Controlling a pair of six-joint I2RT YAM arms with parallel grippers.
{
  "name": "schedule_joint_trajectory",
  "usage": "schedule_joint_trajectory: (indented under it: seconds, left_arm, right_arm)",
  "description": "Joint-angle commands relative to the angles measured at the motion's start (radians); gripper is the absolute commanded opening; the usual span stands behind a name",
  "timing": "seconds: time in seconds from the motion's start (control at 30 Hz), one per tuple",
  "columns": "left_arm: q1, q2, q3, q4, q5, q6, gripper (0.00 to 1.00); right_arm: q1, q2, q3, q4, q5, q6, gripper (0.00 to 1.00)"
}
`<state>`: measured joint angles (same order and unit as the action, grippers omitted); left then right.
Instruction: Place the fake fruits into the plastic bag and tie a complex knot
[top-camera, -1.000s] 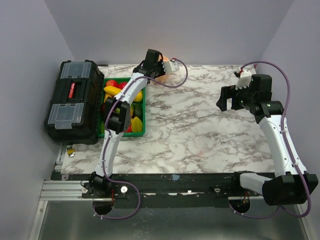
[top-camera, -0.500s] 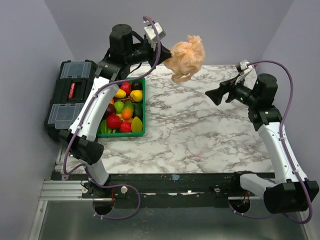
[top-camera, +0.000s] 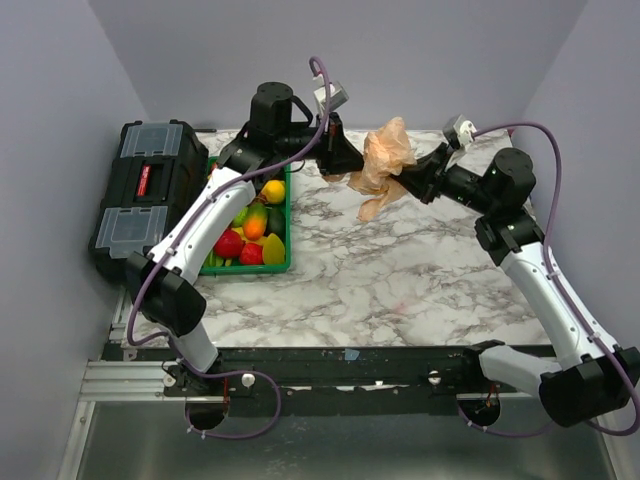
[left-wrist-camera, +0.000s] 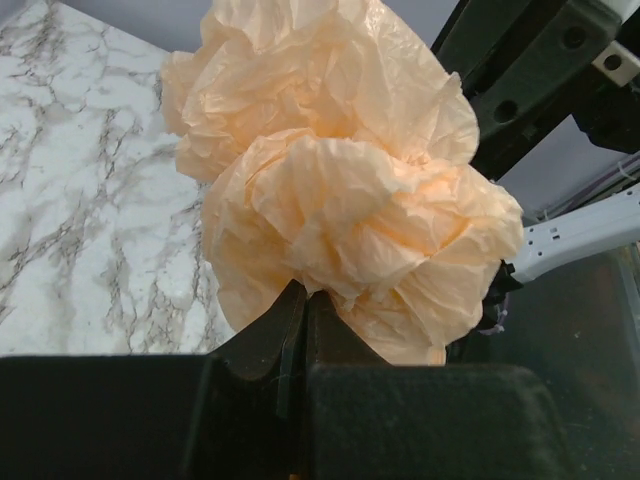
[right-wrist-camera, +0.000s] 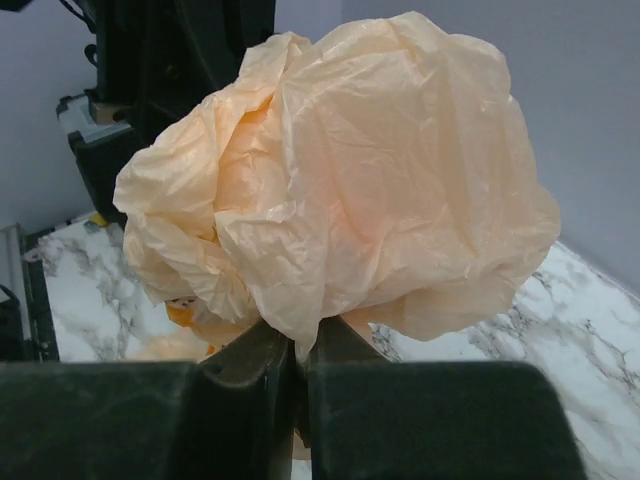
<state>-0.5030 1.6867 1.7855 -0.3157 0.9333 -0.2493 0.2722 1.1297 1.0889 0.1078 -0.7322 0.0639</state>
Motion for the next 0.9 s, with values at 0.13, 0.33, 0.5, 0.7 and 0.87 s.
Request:
schedule_joint_trajectory:
  seconds: [0.13, 0.33, 0.5, 0.7, 0.87]
  left_arm:
    - [0.112, -0.107, 0.048, -0.088, -0.029, 0.113, 0.0]
    - [0.244, -0.18, 0.008, -0.208, -0.201, 0.414, 0.0]
    - [0.298, -0.224, -0.04, -0.256, -0.18, 0.584, 0.0]
    - [0.128, -0.337, -0.164, -0.534, -0.072, 0.963, 0.31]
    - [0.077, -0.311, -0.001, -0.533, -0.047, 0.752, 0.98]
  right_arm:
    - [-0.032, -0.104, -0.017, -0.253, 0.34, -0.151, 0.01]
    - [-0.298, -0.147, -0.049, -0.332, 0.244, -0.161, 0.01]
    - [-0.368, -0.146, -0.048, -0.31, 0.222, -0.201, 0.01]
    - [-0.367, -0.156, -0.093, -0.05, -0.015, -0.211, 0.01]
    - [-0.348, -0.205, -0.147, 0.03, -0.194, -0.409, 0.01]
